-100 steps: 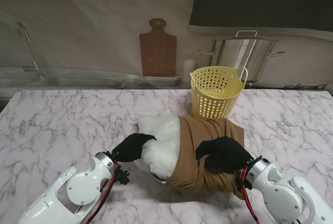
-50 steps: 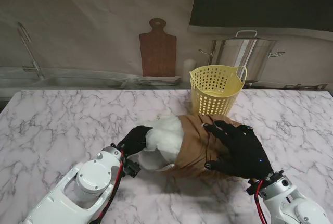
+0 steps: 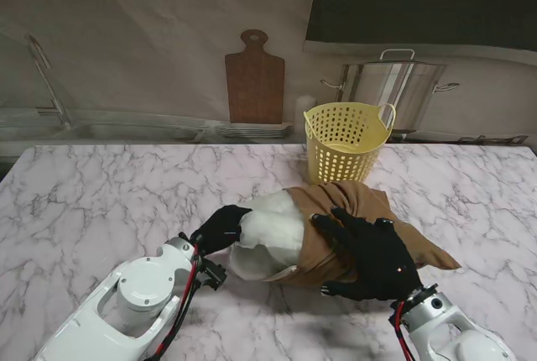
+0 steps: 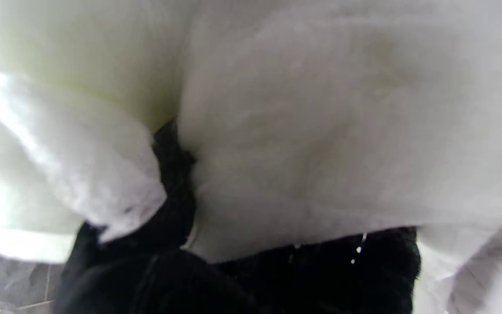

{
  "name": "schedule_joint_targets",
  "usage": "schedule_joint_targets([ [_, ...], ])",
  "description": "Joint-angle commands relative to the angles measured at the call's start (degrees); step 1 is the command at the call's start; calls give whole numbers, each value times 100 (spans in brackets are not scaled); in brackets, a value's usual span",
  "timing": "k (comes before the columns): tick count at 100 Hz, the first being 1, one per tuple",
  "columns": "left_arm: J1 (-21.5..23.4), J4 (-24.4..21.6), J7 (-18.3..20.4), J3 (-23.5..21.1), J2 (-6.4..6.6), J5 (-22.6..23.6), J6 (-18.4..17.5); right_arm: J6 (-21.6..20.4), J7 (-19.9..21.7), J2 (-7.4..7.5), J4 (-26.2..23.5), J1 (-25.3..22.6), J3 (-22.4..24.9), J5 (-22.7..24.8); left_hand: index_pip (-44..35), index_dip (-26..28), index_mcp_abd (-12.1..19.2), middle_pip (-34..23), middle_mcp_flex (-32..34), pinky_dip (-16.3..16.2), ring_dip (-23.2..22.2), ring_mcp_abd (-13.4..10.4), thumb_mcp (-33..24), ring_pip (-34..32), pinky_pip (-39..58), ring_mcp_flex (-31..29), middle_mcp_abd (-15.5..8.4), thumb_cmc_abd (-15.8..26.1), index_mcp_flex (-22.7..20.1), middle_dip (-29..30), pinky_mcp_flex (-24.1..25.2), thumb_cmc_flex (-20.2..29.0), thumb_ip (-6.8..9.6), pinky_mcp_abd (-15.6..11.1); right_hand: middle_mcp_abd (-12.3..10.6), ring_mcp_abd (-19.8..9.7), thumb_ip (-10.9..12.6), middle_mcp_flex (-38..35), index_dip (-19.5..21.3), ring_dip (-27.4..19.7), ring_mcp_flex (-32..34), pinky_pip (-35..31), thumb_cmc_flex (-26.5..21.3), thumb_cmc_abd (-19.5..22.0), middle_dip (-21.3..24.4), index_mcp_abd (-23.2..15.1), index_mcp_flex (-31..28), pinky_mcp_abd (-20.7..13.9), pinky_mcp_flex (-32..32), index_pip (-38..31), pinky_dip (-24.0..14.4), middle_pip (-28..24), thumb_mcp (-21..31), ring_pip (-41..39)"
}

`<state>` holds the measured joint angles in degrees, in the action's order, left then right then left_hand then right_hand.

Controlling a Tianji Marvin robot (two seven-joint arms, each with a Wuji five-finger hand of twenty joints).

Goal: Remove the pillowcase from the pillow and put it in the laundry basket

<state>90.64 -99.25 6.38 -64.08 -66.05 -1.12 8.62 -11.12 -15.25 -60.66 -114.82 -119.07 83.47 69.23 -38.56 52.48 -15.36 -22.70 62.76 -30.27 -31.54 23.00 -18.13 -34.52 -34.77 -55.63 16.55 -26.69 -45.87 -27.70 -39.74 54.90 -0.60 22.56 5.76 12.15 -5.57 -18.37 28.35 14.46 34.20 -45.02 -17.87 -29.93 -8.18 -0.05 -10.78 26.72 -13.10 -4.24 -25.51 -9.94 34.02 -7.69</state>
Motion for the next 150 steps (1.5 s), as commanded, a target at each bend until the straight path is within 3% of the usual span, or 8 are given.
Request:
schedule_joint_targets([
  [1, 151, -138, 163, -31, 57, -125, -102, 29, 115, -54, 173, 218, -66, 18, -639, 307, 199, -409, 487, 122, -75, -70, -992, -609, 11580, -518, 183, 444, -407, -165, -44, 462, 522, 72, -150, -91, 161, -245, 374, 425, 821, -829, -989, 57, -154, -328, 186, -25, -686, -312, -551, -358, -615, -481],
  [8, 264, -234, 245, -123, 85, -198, -216, 0, 176, -82, 323, 417, -214, -367, -635, 299, 208, -401, 492, 123, -64, -68, -979, -600, 11571, -520, 184, 437, -413, -159, -42, 475, 506, 78, -369, -441, 351, -864, 564, 1068, 2032, -1824, -2441, 563, -420, -864, -170, -449, -1475, -810, -972, -921, -806, -1328],
  [19, 418, -363, 408, -283, 141, -230, -373, -213, 198, -139, 404, 540, -268, -915, -609, 272, 221, -375, 473, 128, -46, -77, -946, -579, 11544, -497, 168, 451, -406, -145, -13, 490, 475, 74, -572, -982, -164, -2686, 535, 1913, 3568, -3156, -2921, 748, -932, -1389, -1259, -995, -2466, -1931, -1036, -1805, 1509, -2793],
  [36, 599, -536, 470, -543, 196, 5, -498, -701, 641, -174, 120, 421, -48, -1548, -433, 177, 238, -223, 246, 103, 15, -63, -374, -416, 11357, -252, 130, 691, -244, -85, 247, 790, 261, -26, -273, -1406, -501, -4498, -176, 2492, 4150, -4349, -3113, 926, -1876, -948, -2666, -1184, -3472, -3316, -1037, -2643, 1852, -5347],
  [51, 704, -635, 225, -773, 224, 873, -766, -910, 1379, -134, -168, 421, 169, -2029, 238, -346, 363, 256, -552, -83, 108, -80, 1527, 195, 10672, 576, 9, 1325, 187, 121, 1140, 1566, -31, -231, -181, -1636, -608, -4702, -543, 2647, 4162, -4937, -3111, 888, -2369, -439, -2871, -1176, -3990, -3961, -1051, -3247, 1855, -6598],
  [70, 737, -621, -3, -1084, 271, 1740, -1609, -794, 2436, -21, -232, 828, 208, -2752, 3126, -2290, 466, 1974, -3516, 389, 903, -231, 1964, 1991, 8119, 2783, -91, 2214, 1807, 1358, 3118, 433, -1, -515, -201, -1750, -571, -4744, -571, 2717, 4162, -5176, -3151, 932, -2765, -265, -3012, -1179, -4120, -4128, -952, -3662, 1823, -7029],
  [91, 492, -704, 874, -1283, 535, 2176, -2531, -522, 3250, 95, -90, 1281, 168, -3447, 3954, -3501, 611, 2475, -5849, 883, 1572, -141, 1983, 2680, 6424, 4032, -151, 1423, 3796, 2462, 3344, -1352, -40, -261, -190, -1836, -546, -4741, -554, 2768, 4165, -5285, -3165, 974, -2995, -242, -3057, -1206, -4157, -4126, -915, -3838, 1800, -7216],
  [150, 1116, -1199, 693, -2168, 550, 2069, -3752, -65, 3907, 193, 98, 1784, 58, -3891, 3777, -3668, 561, 2389, -5524, 1043, 1855, -154, 1934, 2763, 5746, 4291, -170, 804, 3652, 2500, 3167, -1643, -84, -326, -160, -1930, -529, -4728, -558, 2816, 4161, -5371, -3206, 991, -3082, -137, -3053, -1209, -4320, -4046, -831, -3794, 1740, -7365],
])
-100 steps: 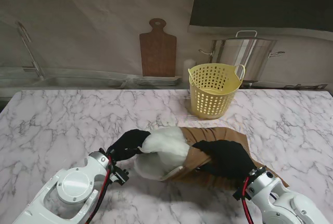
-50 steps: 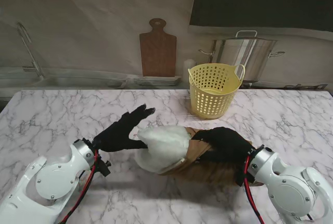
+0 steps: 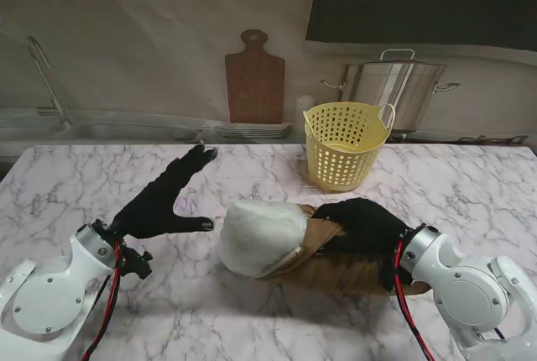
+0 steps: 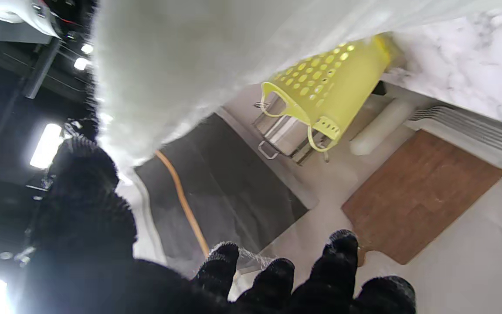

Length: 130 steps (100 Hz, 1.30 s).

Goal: Remove the pillowcase from the pillow and put it in the laundry basket

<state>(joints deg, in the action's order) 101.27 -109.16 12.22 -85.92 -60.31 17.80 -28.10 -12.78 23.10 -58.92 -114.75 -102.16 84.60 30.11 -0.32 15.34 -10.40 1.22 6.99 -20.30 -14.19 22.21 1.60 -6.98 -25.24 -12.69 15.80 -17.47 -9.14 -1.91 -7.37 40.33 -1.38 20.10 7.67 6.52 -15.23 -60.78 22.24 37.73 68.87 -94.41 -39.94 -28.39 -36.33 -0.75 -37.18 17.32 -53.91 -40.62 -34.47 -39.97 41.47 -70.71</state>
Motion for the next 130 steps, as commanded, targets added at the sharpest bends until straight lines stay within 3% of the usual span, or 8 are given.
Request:
schedule_joint_targets([
  [1, 59, -228, 86, 22, -25, 218, -100, 115, 81, 19, 98, 108, -67, 18, -47, 49, 64, -1, 54, 44, 120, -78, -39, 10, 4790, -5, -95, -113, -20, -83, -65, -190, -6, -85, -347, -1367, 437, -488, 52, 489, 694, -432, -1001, 838, -267, -64, -412, -269, -240, -406, 66, -790, 993, -1064],
  [39, -127, -684, 670, 426, 139, 665, -10, 485, 309, 50, 437, 634, -479, -160, 114, 35, 140, 126, -298, -103, 88, 88, -39, -19, 4873, 16, -12, -220, 177, 83, -232, -183, -6, -113, -303, -1364, 439, -490, 13, 488, 694, -437, -1050, 845, -267, 31, -414, -236, -307, -398, 126, -759, 925, -1071],
  [51, -360, -535, 677, 731, 130, 780, 292, 470, 414, 74, 429, 686, -568, -173, 232, -670, 75, 106, -308, -188, 25, 100, -62, -188, 5362, -222, 97, -337, 143, 127, -408, 16, 17, -250, -307, -1367, 440, -491, 8, 489, 693, -439, -1058, 854, -268, 22, -418, -230, -309, -402, 140, -763, 910, -1074],
  [71, -669, -265, 473, 1111, 72, 1065, 756, 315, 589, 118, 292, 634, -606, -243, 200, -1085, -229, 12, 236, -306, -202, -562, -248, -542, 6657, -1307, 438, -235, 140, -144, -970, 1606, 223, -1005, -324, -1469, 451, -488, 20, 527, 701, -496, -1046, 884, -289, -5, -422, -296, -387, -416, 159, -797, 887, -1159],
  [81, -770, -208, 543, 1218, 76, 1121, 1048, 210, 645, 133, 202, 566, -558, -321, 40, -404, -402, -214, 1437, -400, -450, -928, -222, -755, 7362, -2198, 368, 60, 131, -479, -1509, 2537, 359, -1360, -344, -1575, 463, -490, 42, 588, 703, -583, -1026, 894, -327, -16, -427, -370, -496, -433, 176, -856, 896, -1302],
  [92, -840, -139, 425, 1417, 41, 1246, 1365, 144, 660, 137, 129, 515, -507, -373, -709, 375, -652, -1109, 3447, -708, -918, -1161, -196, -1348, 8380, -3475, -60, 152, -1365, -1119, -2394, 2833, 317, -1580, -370, -1619, 463, -490, 53, 611, 703, -626, -1011, 911, -341, 15, -425, -406, -541, -445, 200, -870, 888, -1364],
  [105, -907, -28, 44, 1677, -48, 1367, 1793, 129, 638, 131, 89, 455, -424, -382, -2740, 2337, 215, -1638, 5651, -881, -1659, -1356, -982, -2488, 9887, -4956, -683, -170, -3491, -2953, -3673, 3360, 141, -1687, -398, -1635, 449, -494, 29, 618, 702, -642, -975, 932, -342, 127, -358, -429, -561, -430, 217, -874, 836, -1382],
  [130, -1140, 43, 577, 1690, 25, 1545, 2617, 5, 307, 66, -14, 35, -34, -199, -3820, 2684, 723, -2111, 5976, -841, -2092, -1244, -1360, -3246, 10612, -5333, -462, -528, -3691, -3705, -4127, 3279, 434, -1884, -552, -1404, 508, -888, -462, 502, 695, -541, -883, 991, -344, 157, -285, -378, -343, -726, 314, -1127, 108, -1118],
])
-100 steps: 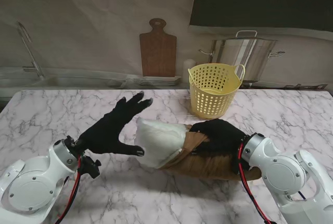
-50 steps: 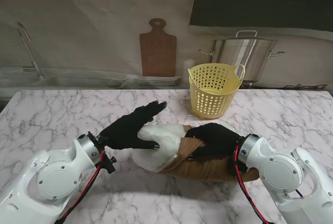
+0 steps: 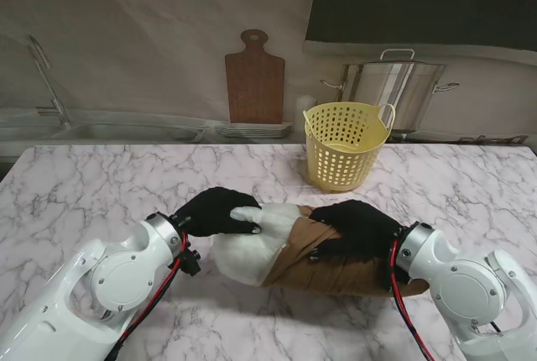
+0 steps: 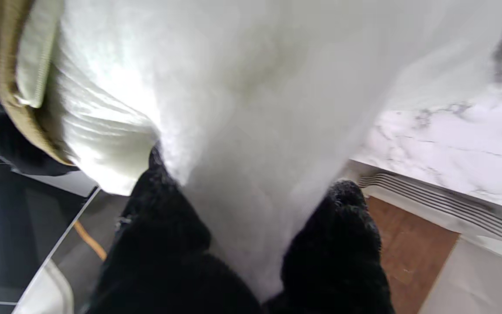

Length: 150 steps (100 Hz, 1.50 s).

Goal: Remove the pillowcase from the pillow and put it in the laundry basket

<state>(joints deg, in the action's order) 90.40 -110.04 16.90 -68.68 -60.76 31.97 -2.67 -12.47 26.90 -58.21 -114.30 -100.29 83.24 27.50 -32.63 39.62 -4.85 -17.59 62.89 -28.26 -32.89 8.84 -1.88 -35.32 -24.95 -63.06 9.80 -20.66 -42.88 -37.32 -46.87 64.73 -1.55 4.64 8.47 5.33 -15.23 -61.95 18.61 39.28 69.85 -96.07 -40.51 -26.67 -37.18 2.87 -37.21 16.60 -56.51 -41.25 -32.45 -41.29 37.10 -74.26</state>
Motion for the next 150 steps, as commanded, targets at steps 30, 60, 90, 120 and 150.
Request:
schedule_joint_targets([
  [30, -399, 577, 397, 135, 111, 174, 463, -188, -409, -82, -254, -731, 655, 199, -744, 257, 298, -221, 410, 14, -255, 110, -1234, -518, 10675, -287, 146, -296, -316, -277, -172, 749, 478, -423, -828, -1115, 609, -1140, -294, 321, 592, -65, -718, 825, -452, -229, -433, -115, 262, -855, 33, -1446, 186, -707],
  [60, -544, 866, 254, 257, 66, -73, 581, -250, -272, -56, -213, -839, 703, 1, -783, 248, 316, -219, 409, 27, -258, 121, -1310, -551, 10711, -262, 147, -305, -291, -309, -139, 712, 447, -386, -831, -1112, 604, -1122, -199, 308, 599, -23, -778, 821, -492, -472, -600, -105, 326, -980, 2, -1444, 222, -693],
  [90, 193, 22, -502, -393, -56, -79, -26, -127, 211, 48, -23, -217, 57, -517, -363, 174, 7, 165, -174, 169, -39, 241, -894, 104, 10083, 374, 61, 178, 220, -144, 585, 922, 185, 55, -824, -1189, 587, -1141, -203, 343, 594, -79, -794, 825, -550, -348, -585, -132, 209, -945, -34, -1462, 260, -789],
  [120, 731, -91, -954, -1004, -125, -190, -909, 75, 161, 26, 173, 46, -38, -471, 2629, -1489, -402, 1757, -4487, 708, 1405, 1245, 380, 2485, 6667, 3890, 604, 1626, 1924, 2771, 3612, -1348, 39, 1649, -801, -1155, 585, -1124, -207, 329, 589, -65, -794, 823, -555, -314, -587, -115, 222, -941, -29, -1425, 281, -766],
  [150, 1034, 25, -753, -1458, -77, -671, -1848, 192, 131, 15, 271, 137, -56, -398, 3457, -2892, -385, 1984, -5885, 1107, 1976, 1452, 395, 2867, 5309, 5144, 487, 762, 3523, 3667, 3948, -2965, -13, 1855, -795, -1130, 578, -1107, -206, 315, 588, -52, -796, 824, -558, -314, -577, -96, 239, -939, -27, -1401, 292, -740],
])
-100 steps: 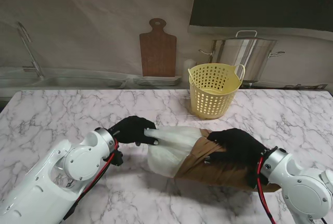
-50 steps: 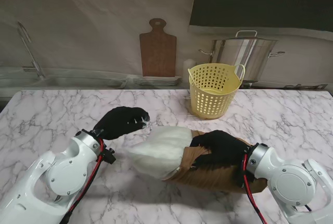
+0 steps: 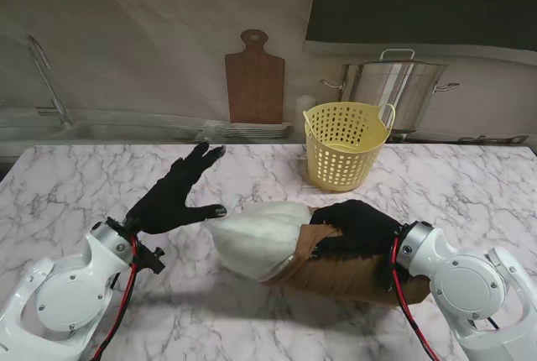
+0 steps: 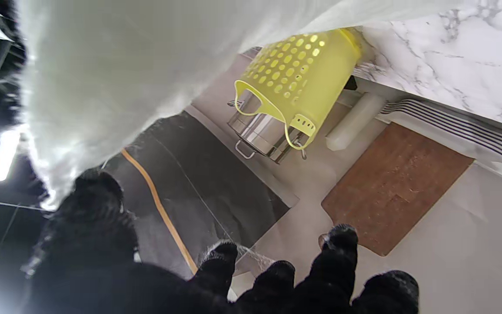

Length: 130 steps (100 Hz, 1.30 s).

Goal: Remove the pillowcase from the pillow and put it in the laundry basket

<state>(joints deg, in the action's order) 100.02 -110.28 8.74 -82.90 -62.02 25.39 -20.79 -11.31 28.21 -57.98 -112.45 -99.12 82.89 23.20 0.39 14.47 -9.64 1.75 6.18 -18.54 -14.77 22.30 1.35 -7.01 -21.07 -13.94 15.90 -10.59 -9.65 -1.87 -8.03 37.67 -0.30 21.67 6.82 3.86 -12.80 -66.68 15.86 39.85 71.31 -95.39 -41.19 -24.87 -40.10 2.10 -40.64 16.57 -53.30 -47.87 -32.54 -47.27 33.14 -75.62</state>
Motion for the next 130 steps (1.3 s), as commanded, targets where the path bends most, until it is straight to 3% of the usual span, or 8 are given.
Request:
schedule_joint_targets([
  [1, 81, 53, 62, -51, 50, -26, -69, 82, 1, -8, 89, 24, -23, 32, 154, -389, 92, 51, -214, 137, 167, 108, 79, 38, 4915, 236, -118, -265, 198, 122, 64, -271, -141, 154, -630, -982, 335, -632, 69, 257, 441, -120, -730, 645, -266, -237, -233, -93, -83, -277, -19, -803, 690, -603],
  [35, 312, -2, 947, -197, 288, -774, -1130, 317, 93, 3, 264, 327, -241, 63, 19, -221, 145, 45, -207, 242, 343, 0, 14, 167, 4209, 470, -199, -830, 207, 67, -24, -222, -164, 31, -626, -972, 334, -639, 70, 251, 444, -114, -730, 646, -268, -220, -234, -75, -71, -277, -20, -797, 699, -594],
  [50, 121, -51, 1198, 56, 355, -319, -858, 337, 116, 6, 305, 411, -325, 18, 131, -467, 84, 52, -217, -19, 249, -80, -64, -37, 4461, 100, -70, -1037, 202, 121, -372, 463, -28, -358, -624, -967, 333, -633, 69, 248, 442, -115, -728, 647, -269, -209, -229, -64, -70, -275, -21, -794, 700, -590],
  [73, -405, 255, 908, 818, 270, 117, -111, 234, 184, 26, 210, 399, -350, -33, -34, -283, 203, -91, 732, -269, -26, -870, -197, -339, 5947, -1026, 6, -582, 137, -243, -773, 2530, 222, -1379, -634, -960, 332, -628, 69, 245, 443, -114, -719, 653, -272, -232, -217, -58, -70, -270, -20, -798, 690, -585],
  [82, -532, 393, 564, 1095, 188, 133, 140, 185, 200, 32, 182, 380, -356, -43, -151, -77, 428, -327, 1726, -385, -131, -1082, -146, -522, 6624, -1770, -250, -183, -268, -438, -1184, 3069, 160, -1508, -643, -961, 331, -610, 67, 238, 440, -110, -707, 680, -273, -274, -190, -60, -63, -258, -19, -795, 673, -571],
  [103, -695, 677, -459, 1627, -58, 200, 512, 133, 191, 33, 170, 344, -348, -40, -2767, 1970, 563, -1659, 5291, -1054, -1266, -1199, -155, -1987, 9025, -4127, -855, -436, -3477, -2497, -2638, 3466, 48, -1315, -689, -865, 370, -428, 91, 130, 435, -6, -724, 790, -287, -485, -16, -77, 140, -177, -9, -762, 514, -329],
  [118, -745, 662, -354, 1680, -50, 113, 794, 40, 14, 4, 139, 243, -294, 53, -3546, 2375, 143, -2319, 5854, -1088, -1728, -1185, -297, -2760, 9729, -4751, -552, -622, -3680, -2907, -3336, 3617, 127, -1475, -665, -630, 438, -78, -8, -159, 430, 290, -579, 780, -156, -553, 321, -11, 544, 45, -12, -427, 361, 371],
  [130, -739, 547, -156, 1580, -10, 204, 1004, -207, -393, -54, 76, 24, -156, 473, -3636, 2441, 21, -2458, 5942, -1047, -1775, -1205, -369, -2844, 9802, -4912, -470, -696, -3709, -2875, -3529, 3617, 133, -1576, -586, -251, 633, 949, 572, -394, -175, 1249, 422, 786, 381, -603, 508, 94, 1617, 1423, -242, 680, 67, 2471],
])
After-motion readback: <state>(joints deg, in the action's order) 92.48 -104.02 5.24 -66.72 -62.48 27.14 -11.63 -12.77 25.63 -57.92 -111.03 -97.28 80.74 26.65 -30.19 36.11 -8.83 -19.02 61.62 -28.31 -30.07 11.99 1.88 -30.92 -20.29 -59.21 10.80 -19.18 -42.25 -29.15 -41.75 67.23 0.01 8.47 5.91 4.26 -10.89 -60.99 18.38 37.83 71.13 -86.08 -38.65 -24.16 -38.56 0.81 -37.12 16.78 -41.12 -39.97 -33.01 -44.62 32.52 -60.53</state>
